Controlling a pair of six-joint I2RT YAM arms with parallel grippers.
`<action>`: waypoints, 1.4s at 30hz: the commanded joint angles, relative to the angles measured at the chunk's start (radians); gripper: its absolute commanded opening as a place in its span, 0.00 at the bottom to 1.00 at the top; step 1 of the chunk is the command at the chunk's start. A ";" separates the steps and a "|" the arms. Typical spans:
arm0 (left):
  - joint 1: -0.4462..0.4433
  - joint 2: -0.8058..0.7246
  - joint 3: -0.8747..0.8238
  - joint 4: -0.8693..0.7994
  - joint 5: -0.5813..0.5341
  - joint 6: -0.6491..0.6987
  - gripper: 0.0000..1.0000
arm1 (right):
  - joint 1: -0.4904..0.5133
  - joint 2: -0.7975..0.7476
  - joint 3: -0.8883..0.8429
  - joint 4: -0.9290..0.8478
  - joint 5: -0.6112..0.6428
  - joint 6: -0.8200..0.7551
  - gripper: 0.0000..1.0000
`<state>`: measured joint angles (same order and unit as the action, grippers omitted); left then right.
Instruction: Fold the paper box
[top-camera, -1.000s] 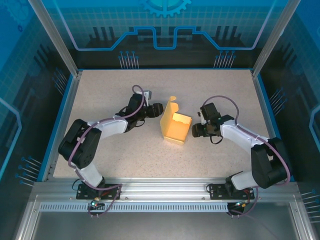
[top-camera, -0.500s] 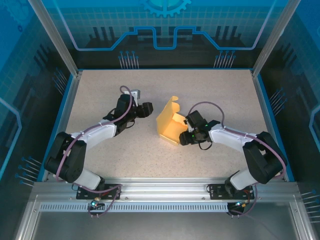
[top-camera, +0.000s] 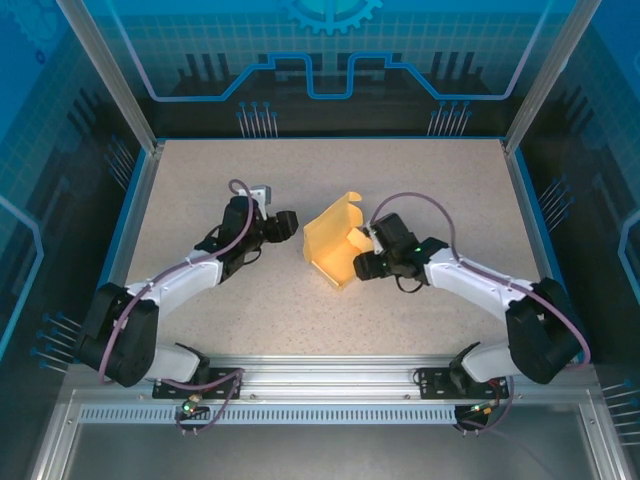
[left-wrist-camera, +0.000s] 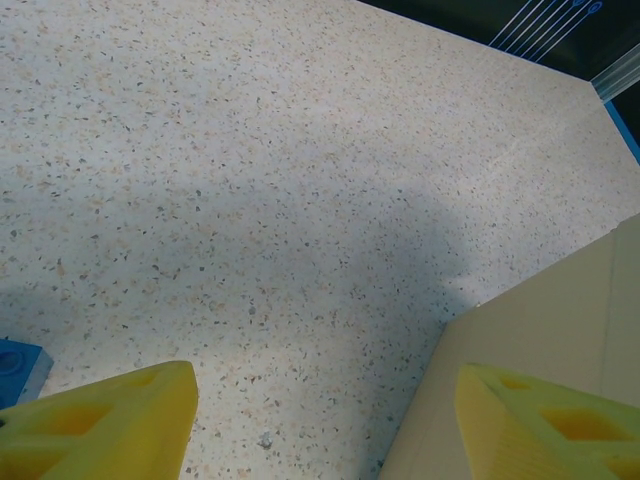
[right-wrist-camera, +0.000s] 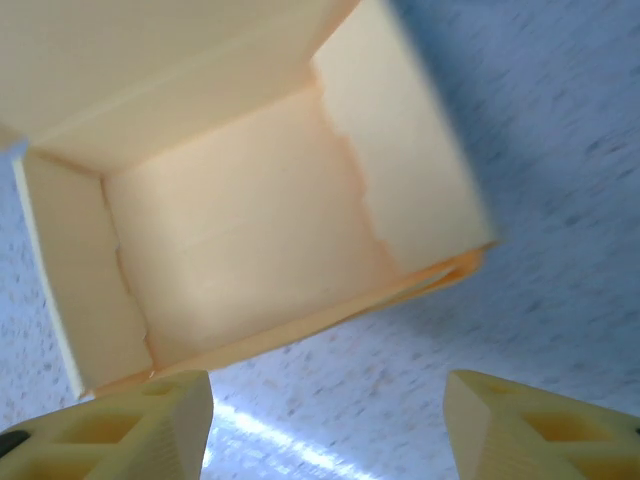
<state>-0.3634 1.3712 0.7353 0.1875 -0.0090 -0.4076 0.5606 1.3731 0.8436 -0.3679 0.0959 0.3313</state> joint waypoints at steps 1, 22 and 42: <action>0.005 -0.033 -0.016 0.003 0.024 0.036 0.70 | -0.079 0.007 0.018 0.040 -0.050 -0.128 0.63; 0.004 -0.094 -0.038 0.013 0.067 0.037 0.71 | -0.138 0.356 0.279 -0.061 -0.080 -0.573 0.52; 0.005 -0.088 -0.046 0.021 0.075 0.037 0.72 | -0.096 0.465 0.323 -0.054 -0.032 -0.650 0.30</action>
<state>-0.3634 1.3003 0.7033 0.1917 0.0475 -0.3893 0.4507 1.8130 1.1412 -0.4061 0.0517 -0.3042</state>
